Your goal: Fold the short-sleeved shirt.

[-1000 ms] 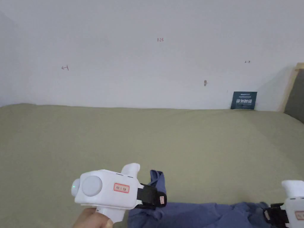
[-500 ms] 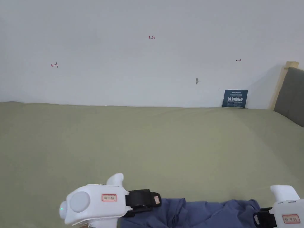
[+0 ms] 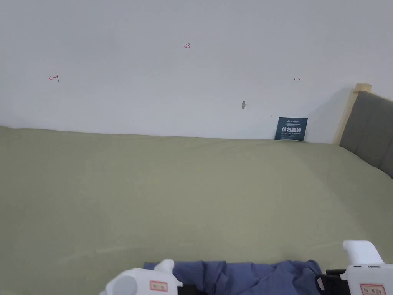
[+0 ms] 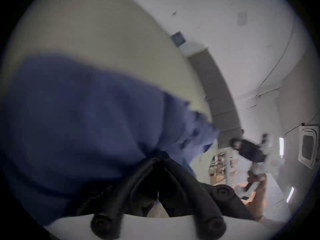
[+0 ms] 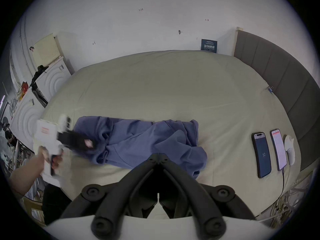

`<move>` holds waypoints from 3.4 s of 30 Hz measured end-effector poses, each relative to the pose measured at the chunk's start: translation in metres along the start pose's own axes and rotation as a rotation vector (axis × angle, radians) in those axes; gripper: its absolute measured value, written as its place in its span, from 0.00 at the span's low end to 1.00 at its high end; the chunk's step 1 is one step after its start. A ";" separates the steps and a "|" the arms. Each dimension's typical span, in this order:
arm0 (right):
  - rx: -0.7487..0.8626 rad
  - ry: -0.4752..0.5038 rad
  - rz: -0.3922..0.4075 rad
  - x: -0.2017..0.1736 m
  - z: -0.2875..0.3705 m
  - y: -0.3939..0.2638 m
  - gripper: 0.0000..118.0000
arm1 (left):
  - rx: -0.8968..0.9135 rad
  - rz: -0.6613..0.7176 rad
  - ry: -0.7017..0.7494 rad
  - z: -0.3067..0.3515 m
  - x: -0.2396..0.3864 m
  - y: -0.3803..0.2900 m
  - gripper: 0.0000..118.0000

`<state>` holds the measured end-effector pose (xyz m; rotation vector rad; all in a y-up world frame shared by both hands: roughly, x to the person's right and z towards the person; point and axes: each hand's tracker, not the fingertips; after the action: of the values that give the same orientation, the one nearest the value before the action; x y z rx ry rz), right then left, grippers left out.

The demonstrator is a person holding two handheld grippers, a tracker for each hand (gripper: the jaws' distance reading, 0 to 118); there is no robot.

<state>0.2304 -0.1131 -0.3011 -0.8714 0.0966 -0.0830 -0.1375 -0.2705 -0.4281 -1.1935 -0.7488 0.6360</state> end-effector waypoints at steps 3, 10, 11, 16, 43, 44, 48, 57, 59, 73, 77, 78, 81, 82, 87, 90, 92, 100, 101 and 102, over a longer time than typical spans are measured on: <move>-0.002 0.010 0.003 -0.004 0.003 -0.003 0.00 | 0.124 0.072 -0.141 -0.014 -0.004 -0.016 0.00; -0.022 0.001 0.031 -0.010 -0.008 -0.002 0.00 | 0.090 0.034 -0.095 0.004 0.004 -0.012 0.00; -0.026 0.006 0.025 -0.011 -0.009 -0.002 0.00 | 0.096 0.014 -0.079 0.014 0.007 -0.011 0.00; -0.033 0.008 0.043 -0.018 -0.014 0.003 0.00 | 0.162 -0.094 -0.075 0.100 -0.009 0.003 0.00; -0.030 0.003 0.003 -0.011 -0.010 0.004 0.00 | 0.171 0.127 -0.243 0.092 -0.067 0.017 0.92; -0.031 0.003 0.002 -0.011 -0.011 0.003 0.00 | 0.174 0.140 -0.249 0.089 -0.065 0.017 0.79; -0.040 0.001 -0.002 -0.011 -0.014 0.001 0.00 | 0.193 0.109 0.001 0.087 -0.066 0.015 0.07; -0.043 0.001 0.016 -0.020 -0.015 0.004 0.00 | 0.281 0.144 0.011 0.176 -0.093 0.020 0.07; -0.042 0.015 0.019 -0.025 -0.018 0.006 0.00 | 0.324 0.158 0.090 0.223 -0.094 0.015 0.07; -0.071 0.060 0.050 -0.043 -0.029 0.001 0.00 | 0.245 -0.074 0.203 0.242 0.047 0.024 0.07; -0.064 0.042 0.029 -0.028 -0.023 0.000 0.00 | 0.174 -0.096 0.124 0.172 0.085 0.034 0.07; -0.063 0.039 0.025 -0.024 -0.022 -0.001 0.00 | 0.161 -0.098 0.114 0.157 0.079 0.044 0.07; -0.058 0.025 0.009 -0.015 -0.019 -0.003 0.00 | 0.104 -0.096 0.087 0.117 0.087 0.047 0.07; -0.059 0.023 0.005 -0.013 -0.019 -0.004 0.00 | 0.070 -0.098 0.091 0.104 0.088 0.047 0.07; -0.067 0.015 -0.011 -0.008 -0.024 -0.007 0.00 | 0.143 0.002 -0.010 0.093 0.073 0.045 0.87; -0.070 0.025 -0.015 -0.009 -0.028 -0.010 0.00 | 0.213 0.064 -0.108 0.104 0.060 0.043 0.84; -0.076 0.033 -0.014 -0.011 -0.030 -0.011 0.00 | 0.213 0.044 -0.093 0.106 0.054 0.038 0.79; -0.073 0.054 -0.010 -0.023 -0.032 -0.012 0.00 | 0.171 0.045 -0.136 0.042 0.046 0.021 0.01; -0.072 0.057 -0.008 -0.023 -0.033 -0.012 0.00 | 0.155 0.050 -0.140 0.027 0.044 0.018 0.01; -0.070 0.056 -0.007 -0.024 -0.034 -0.013 0.00 | 0.129 0.042 -0.137 0.012 0.044 0.016 0.01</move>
<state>0.2022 -0.1440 -0.3117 -0.9395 0.1495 -0.1107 -0.1213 -0.2249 -0.4335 -1.0567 -0.7869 0.7954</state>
